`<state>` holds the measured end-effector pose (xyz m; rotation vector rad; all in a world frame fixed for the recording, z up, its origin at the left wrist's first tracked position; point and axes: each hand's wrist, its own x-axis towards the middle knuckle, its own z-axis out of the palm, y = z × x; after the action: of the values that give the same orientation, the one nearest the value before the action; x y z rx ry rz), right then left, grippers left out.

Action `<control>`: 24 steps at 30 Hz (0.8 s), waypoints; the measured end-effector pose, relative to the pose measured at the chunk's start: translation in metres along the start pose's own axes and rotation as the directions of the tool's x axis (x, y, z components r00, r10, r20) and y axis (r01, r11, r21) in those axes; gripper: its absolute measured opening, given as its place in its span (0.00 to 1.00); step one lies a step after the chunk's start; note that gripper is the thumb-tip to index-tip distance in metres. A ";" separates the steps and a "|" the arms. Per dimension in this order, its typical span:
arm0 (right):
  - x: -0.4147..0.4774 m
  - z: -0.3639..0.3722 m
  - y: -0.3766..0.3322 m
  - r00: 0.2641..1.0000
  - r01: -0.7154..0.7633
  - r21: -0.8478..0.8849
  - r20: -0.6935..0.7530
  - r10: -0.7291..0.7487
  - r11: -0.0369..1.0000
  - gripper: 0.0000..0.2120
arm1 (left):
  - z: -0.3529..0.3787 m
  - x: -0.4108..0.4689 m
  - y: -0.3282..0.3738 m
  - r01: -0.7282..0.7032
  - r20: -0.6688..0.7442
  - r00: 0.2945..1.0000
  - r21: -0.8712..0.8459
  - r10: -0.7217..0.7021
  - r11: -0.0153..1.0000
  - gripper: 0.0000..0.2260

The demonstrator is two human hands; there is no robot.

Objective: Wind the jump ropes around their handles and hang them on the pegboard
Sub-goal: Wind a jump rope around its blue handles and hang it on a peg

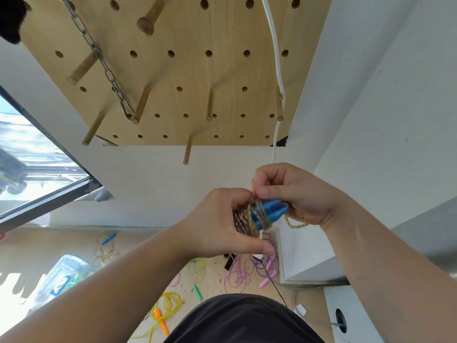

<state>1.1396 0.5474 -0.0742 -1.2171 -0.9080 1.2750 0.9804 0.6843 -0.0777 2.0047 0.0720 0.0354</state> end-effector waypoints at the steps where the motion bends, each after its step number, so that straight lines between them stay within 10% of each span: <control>1: 0.001 0.002 0.006 0.999 0.012 0.078 -0.043 -0.008 0.997 0.15 | 0.003 0.001 0.000 0.041 -0.025 0.999 -0.009 -0.041 0.999 0.24; 5: 0.004 0.012 0.015 0.946 -0.006 0.257 -0.313 0.089 0.966 0.10 | 0.018 0.002 0.001 0.191 -0.157 0.966 -0.095 -0.204 0.977 0.22; 10: 0.008 0.024 0.020 0.868 0.037 0.040 -0.497 -0.013 0.999 0.14 | 0.021 0.008 -0.001 0.307 -0.246 0.885 -0.331 -0.396 0.892 0.28; 17: 0.011 0.035 0.025 0.523 0.286 -0.059 -0.827 -0.207 0.956 0.15 | 0.012 0.006 -0.005 0.128 -0.272 0.803 -0.791 -0.531 0.599 0.13; 24: 0.011 0.050 0.037 0.633 0.290 -0.015 -0.747 -0.203 0.957 0.13 | -0.001 0.004 -0.013 0.025 -0.358 0.819 -0.758 -0.448 0.652 0.18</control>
<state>1.0854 0.5617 -0.1030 -1.3116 -0.3607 0.4861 0.9843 0.6907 -0.0888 1.1000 0.6000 0.3816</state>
